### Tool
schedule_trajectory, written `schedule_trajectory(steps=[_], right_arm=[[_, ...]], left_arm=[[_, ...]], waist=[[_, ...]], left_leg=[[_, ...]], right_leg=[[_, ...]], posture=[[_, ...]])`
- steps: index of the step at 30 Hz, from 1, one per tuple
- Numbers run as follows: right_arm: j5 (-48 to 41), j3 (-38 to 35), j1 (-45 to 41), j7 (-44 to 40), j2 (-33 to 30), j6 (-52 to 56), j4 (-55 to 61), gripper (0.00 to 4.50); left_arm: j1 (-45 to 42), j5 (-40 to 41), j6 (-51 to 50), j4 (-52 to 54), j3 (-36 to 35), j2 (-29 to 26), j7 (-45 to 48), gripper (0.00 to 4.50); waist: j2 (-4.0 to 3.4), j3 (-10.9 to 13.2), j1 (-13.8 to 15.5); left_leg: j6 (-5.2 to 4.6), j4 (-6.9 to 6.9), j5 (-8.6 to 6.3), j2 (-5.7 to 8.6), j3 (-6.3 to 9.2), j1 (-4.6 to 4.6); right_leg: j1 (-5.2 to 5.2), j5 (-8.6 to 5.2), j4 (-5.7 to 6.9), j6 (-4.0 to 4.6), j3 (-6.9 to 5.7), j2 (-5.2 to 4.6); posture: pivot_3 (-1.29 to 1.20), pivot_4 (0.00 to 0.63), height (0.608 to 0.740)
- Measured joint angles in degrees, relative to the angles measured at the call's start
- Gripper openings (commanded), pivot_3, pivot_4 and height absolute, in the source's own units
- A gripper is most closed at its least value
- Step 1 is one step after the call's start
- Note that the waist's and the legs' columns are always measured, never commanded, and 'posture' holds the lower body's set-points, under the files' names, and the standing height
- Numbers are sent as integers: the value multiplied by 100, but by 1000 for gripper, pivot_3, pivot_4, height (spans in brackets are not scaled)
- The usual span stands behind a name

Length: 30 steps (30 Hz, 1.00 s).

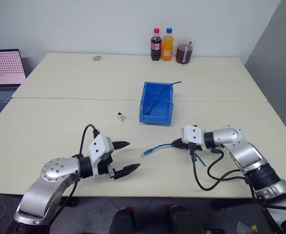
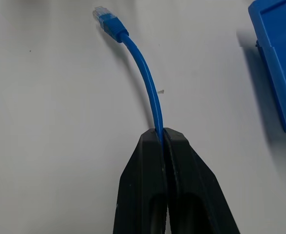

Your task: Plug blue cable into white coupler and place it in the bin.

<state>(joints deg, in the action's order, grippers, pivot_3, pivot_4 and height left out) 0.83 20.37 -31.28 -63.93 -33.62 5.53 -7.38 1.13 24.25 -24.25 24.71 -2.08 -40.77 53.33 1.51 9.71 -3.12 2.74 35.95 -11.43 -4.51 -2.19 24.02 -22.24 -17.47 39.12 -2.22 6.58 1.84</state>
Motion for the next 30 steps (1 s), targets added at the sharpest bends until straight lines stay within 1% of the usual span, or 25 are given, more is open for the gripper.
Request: schedule_trajectory(steps=[2, 3, 6, 11, 16, 23, 25, 29, 30], right_arm=[[30, 35, -21, 32, 73, 7, -41, 469], [38, 53, -38, 39, 97, 11, -45, 552], [89, 77, -88, 54, 114, 17, -73, 1349], [198, 72, -82, 153, 78, 25, -11, 2393], [-12, -116, 210, 57, -167, 555, 753, 3631], [-878, -807, 843, 79, -476, 1985, 2164, 3631], [-1036, -1014, 1188, 200, -612, 2315, 2679, 3631], [-1295, -1153, 1711, 451, -681, 2813, 3405, 3631], [-1341, -1160, 1772, 503, -679, 2893, 3511, 3680]], left_arm=[[11, -89, 129, -144, 20, -3, 34, 4500], [9, -132, 191, -227, 21, -7, 53, 4500], [-73, -312, 387, -548, 67, -19, 103, 4500], [-493, -597, 726, -1175, 367, 40, 216, 4500], [-930, -894, 974, -1718, 810, 246, 270, 4500], [-1309, -1184, 1210, -2202, 1270, 546, 384, 4500], [-1464, -1363, 1246, -2338, 1416, 620, 358, 4500], [-1689, -1622, 1343, -2460, 1547, 684, 325, 4500], [-1711, -1654, 1332, -2466, 1558, 711, 302, 4328]], waist=[[0, 0, -1], [0, 0, -1], [0, 0, 0], [0, 0, 20], [0, 0, 67], [1, -1, 98], [2, -1, 127], [1, -3, 132], [1, -3, 132]], left_leg=[[0, 0, 0, 0, 0, 1], [0, 0, 0, 0, -1, 0], [0, 0, 0, 0, 0, 1], [0, 1, 0, 2, -2, 2], [0, 1, 0, 2, 1, 11], [0, 3, 0, 2, 9, 13], [0, 3, 0, 3, 14, 15], [0, 4, 0, 4, 16, 16], [0, 5, 0, 4, 17, 16]], right_leg=[[0, 0, 0, 1, 0, 0], [0, 1, 0, 1, 0, 0], [0, 1, 1, 1, -1, 0], [-1, 1, 2, 2, -2, -1], [-5, 2, 2, 5, -4, 0], [-3, 0, 5, 2, -10, 1], [-3, -2, 4, -1, -13, 2], [-1, -3, 4, -4, -14, 1], [0, -2, 4, -5, -15, 1]], posture=[[0, 150, 740], [0, 150, 740], [0, 150, 740], [0, 150, 740], [0, 150, 740], [0, 150, 740], [0, 150, 740], [0, 150, 740], [0, 150, 740]])
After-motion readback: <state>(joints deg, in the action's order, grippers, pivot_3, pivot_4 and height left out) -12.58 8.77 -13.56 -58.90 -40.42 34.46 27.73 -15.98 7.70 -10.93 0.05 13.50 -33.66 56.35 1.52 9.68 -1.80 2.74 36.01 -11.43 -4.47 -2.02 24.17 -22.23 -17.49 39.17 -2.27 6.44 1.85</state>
